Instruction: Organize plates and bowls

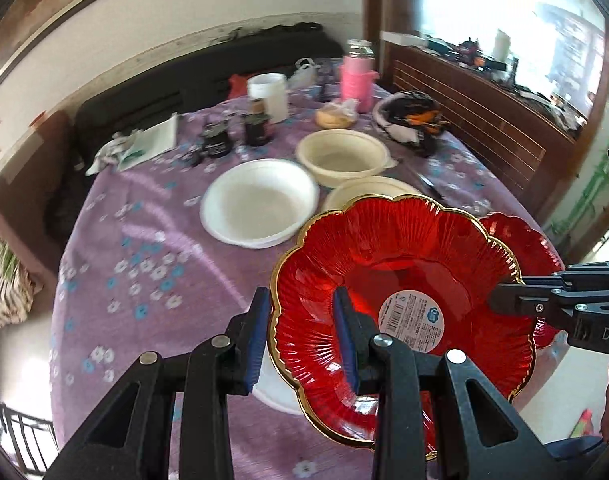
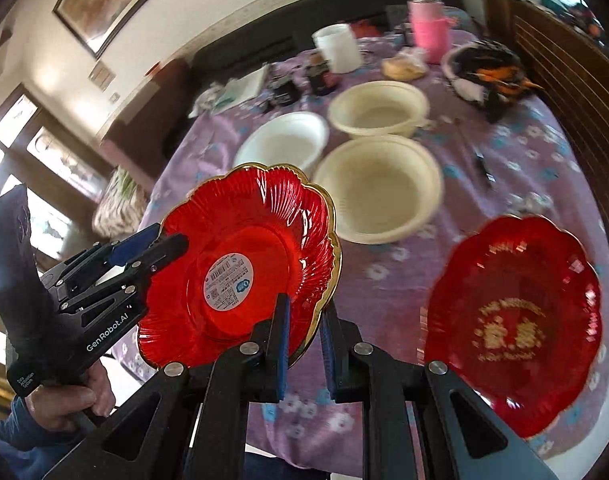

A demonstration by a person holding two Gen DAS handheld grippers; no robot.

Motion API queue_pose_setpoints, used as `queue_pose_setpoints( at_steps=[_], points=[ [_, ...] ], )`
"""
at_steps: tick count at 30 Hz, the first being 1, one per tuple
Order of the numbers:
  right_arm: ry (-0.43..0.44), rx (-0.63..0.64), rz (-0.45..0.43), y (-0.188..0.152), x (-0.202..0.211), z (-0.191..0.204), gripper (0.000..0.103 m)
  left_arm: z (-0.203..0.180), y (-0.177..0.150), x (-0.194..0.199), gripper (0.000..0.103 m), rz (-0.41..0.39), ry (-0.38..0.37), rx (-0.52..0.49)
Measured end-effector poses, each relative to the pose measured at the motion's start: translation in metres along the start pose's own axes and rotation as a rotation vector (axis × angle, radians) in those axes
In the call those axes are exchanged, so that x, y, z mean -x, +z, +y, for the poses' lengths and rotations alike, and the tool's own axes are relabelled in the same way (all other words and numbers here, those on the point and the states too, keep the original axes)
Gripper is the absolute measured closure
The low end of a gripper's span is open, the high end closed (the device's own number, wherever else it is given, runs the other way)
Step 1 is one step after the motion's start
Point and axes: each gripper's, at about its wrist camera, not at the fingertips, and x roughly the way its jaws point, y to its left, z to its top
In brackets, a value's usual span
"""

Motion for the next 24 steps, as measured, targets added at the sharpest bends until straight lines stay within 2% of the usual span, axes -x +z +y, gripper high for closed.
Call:
queue_pose_setpoints(
  at_steps=[11,24],
  points=[
    [-0.075,-0.174,-0.048,-0.027,0.040,-0.073,0.087,-0.078,0.023,-0.021,0.073,0.006,-0.116,-0.149],
    [-0.182,-0.351,-0.041,-0.063,0.062,-0.145,0.087,-0.159,0.022,-0.066,0.073,0.084,-0.247,-0.262]
  ],
)
